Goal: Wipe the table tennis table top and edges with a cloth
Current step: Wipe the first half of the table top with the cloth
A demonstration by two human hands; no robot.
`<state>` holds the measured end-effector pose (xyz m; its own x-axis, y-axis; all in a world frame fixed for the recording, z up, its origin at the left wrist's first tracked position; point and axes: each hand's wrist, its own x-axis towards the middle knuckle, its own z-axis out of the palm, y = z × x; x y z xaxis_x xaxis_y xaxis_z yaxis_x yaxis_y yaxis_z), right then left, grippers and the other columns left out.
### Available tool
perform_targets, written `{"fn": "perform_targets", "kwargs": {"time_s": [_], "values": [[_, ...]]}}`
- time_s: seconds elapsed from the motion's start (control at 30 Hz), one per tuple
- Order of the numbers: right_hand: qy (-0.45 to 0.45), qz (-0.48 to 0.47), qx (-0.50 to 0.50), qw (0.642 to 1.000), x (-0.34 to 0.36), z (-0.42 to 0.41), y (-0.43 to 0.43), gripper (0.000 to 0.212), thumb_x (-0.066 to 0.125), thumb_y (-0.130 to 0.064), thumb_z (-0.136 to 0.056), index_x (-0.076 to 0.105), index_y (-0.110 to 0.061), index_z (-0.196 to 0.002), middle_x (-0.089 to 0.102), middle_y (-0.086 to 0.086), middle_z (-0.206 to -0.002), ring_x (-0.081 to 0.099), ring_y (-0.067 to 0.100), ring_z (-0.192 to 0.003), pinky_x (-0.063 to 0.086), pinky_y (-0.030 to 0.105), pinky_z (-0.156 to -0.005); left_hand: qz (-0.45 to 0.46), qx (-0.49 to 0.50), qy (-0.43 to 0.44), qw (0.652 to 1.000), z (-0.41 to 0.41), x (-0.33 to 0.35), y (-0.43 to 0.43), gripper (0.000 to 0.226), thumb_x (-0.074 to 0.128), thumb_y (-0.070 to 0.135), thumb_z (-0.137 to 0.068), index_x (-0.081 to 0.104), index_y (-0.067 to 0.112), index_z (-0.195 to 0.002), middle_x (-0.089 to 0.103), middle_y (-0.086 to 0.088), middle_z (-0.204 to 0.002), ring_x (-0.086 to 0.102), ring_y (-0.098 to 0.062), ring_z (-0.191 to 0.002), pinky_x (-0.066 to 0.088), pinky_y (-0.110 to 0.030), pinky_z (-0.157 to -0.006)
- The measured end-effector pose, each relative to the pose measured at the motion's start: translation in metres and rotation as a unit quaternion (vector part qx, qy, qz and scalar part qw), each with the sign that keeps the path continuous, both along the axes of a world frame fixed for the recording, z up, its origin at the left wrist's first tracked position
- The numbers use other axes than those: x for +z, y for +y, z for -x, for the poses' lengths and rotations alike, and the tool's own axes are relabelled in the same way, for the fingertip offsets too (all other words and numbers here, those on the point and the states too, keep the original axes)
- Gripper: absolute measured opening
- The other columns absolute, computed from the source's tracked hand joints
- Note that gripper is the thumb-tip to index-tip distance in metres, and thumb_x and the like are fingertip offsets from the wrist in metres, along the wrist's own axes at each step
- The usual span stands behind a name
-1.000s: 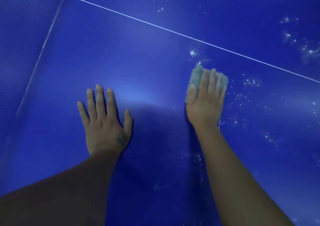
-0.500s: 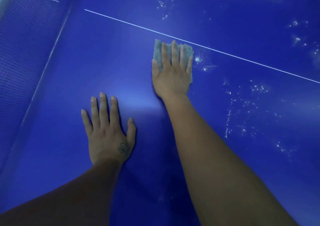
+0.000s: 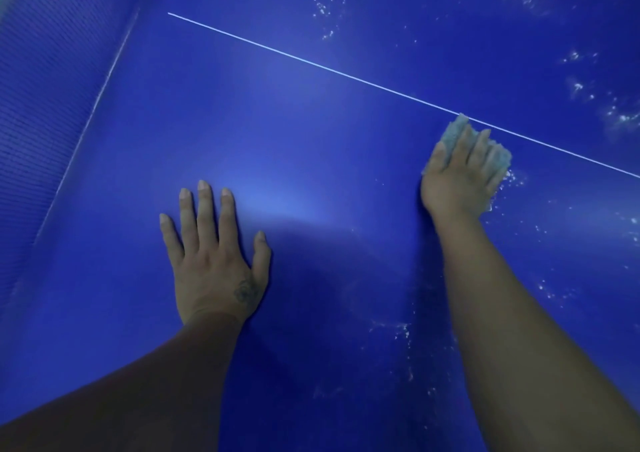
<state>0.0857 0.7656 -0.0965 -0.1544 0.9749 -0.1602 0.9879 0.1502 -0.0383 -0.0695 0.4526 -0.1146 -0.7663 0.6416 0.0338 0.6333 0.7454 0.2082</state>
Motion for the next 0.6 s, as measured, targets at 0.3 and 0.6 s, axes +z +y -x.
{"fn": "perform_targets", "kwargs": {"time_s": [0.3,0.6], "values": [[0.038,-0.042,0.213,0.975,-0.009,0.078,-0.11,0.067,0.018,-0.055,-0.112,0.011,-0.026,-0.172,0.006,0.005,-0.181,0.001,0.03,-0.167,-0.001,0.057,-0.133,-0.032,0.004,0.008,0.999,-0.001,-0.002,0.001,0.078,0.04,0.052,-0.103,0.033,0.008,-0.167,0.02,-0.015,-0.178,0.01,-0.036,-0.166,0.005,-0.063,-0.132],[0.002,-0.016,0.102,0.995,-0.003,-0.053,-0.044,0.07,0.011,-0.056,-0.11,0.011,-0.026,-0.173,0.007,0.003,-0.181,0.001,0.026,-0.167,0.001,0.053,-0.134,-0.014,0.007,0.0,1.0,-0.001,0.001,0.001,0.079,0.038,0.053,-0.103,0.031,0.008,-0.167,0.019,-0.016,-0.178,0.008,-0.035,-0.167,0.004,-0.062,-0.133]]}}
